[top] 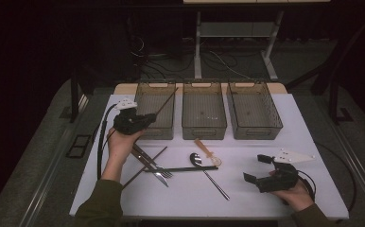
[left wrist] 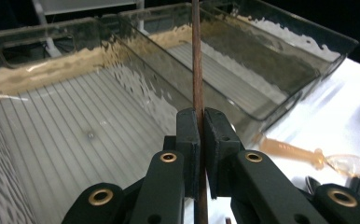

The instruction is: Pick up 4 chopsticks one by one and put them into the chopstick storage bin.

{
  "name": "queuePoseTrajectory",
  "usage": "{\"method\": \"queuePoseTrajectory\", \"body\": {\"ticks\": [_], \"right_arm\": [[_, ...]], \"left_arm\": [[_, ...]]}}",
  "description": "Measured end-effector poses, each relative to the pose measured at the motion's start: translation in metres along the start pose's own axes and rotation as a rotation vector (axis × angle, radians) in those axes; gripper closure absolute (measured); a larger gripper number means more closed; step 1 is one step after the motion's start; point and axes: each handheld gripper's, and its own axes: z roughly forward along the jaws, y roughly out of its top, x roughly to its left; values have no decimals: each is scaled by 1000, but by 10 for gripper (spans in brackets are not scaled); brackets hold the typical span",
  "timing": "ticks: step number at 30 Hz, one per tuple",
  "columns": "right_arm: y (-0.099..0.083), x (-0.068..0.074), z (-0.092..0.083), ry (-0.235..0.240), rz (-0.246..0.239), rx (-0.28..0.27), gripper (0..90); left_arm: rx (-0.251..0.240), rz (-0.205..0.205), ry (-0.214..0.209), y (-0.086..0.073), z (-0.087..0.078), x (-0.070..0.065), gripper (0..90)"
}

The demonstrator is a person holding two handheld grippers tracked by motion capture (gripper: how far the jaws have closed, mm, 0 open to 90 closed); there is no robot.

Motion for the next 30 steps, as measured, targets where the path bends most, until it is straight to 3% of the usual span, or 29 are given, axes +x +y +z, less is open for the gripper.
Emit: {"method": "queuePoseTrajectory", "body": {"ticks": [6, 12, 20, 24, 30], "right_arm": [[0, 1, 0, 3, -2, 1, 23], [1, 0, 0, 3, 3, -1, 23], [0, 0, 0, 4, 6, 0, 23], [0, 0, 0, 4, 7, -1, 23], [0, 0, -1, 3, 9, -5, 23]], "left_arm": [[-29, 7, 10, 17, 6, 8, 853], [-24, 13, 39, 29, 16, 21, 853], [-27, -28, 100, 38, 32, 42, 853], [-9, -23, 146, 39, 40, 50, 852], [42, -52, 189, 32, 51, 61, 852]]}}
